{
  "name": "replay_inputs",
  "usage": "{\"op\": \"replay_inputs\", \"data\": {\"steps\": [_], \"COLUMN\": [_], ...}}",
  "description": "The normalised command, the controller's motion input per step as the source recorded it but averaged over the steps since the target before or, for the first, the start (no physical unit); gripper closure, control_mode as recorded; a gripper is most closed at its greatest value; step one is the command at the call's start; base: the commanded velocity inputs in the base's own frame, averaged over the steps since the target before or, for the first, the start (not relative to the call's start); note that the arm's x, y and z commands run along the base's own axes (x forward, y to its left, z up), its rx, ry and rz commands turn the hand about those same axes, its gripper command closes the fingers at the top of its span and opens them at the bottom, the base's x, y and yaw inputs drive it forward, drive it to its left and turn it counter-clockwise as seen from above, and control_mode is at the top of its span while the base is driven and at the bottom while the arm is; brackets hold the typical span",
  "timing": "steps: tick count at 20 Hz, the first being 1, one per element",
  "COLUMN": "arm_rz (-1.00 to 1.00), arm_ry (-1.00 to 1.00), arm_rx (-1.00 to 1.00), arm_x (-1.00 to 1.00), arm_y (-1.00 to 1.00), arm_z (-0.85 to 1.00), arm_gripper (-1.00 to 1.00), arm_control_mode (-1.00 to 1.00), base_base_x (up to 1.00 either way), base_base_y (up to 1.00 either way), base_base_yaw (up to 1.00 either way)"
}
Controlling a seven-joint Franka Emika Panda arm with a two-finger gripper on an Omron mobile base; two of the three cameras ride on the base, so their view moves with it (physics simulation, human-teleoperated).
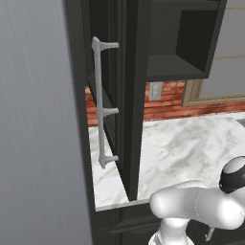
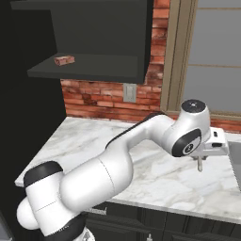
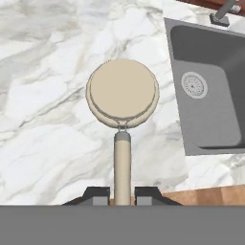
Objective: Locate and retrieve the bar soap and dish brush from the cabinet. Place them next to the sink.
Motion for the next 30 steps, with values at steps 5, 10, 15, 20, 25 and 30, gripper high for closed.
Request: {"op": "replay_inputs", "data": {"steps": [5,10,15,20,25,30], "arm_rz": [0.0,0.05,0.07,0.08,0.07,0.07], "arm_ry": [0.0,0.0,0.0,0.01,0.0,0.02], "arm_rx": [-0.02,0.01,0.01,0.01,0.0,0.0], "arm_x": [0.14,0.2,0.32,0.33,0.31,0.37], "arm_y": [-0.11,-0.25,-0.36,-0.24,-0.09,-0.09], "arm_z": [-0.03,-0.02,-0.04,-0.08,-0.12,-0.28], "arm_gripper": [1.0,1.0,1.0,1.0,1.0,1.0], "arm_control_mode": [-1.0,-1.0,-1.0,-1.0,-1.0,-1.0], "base_base_x": [0.0,0.0,0.0,0.0,0.0,0.0], "base_base_y": [0.0,0.0,0.0,0.0,0.0,0.0], "base_base_yaw": [0.0,0.0,0.0,0.0,0.0,0.0]}}
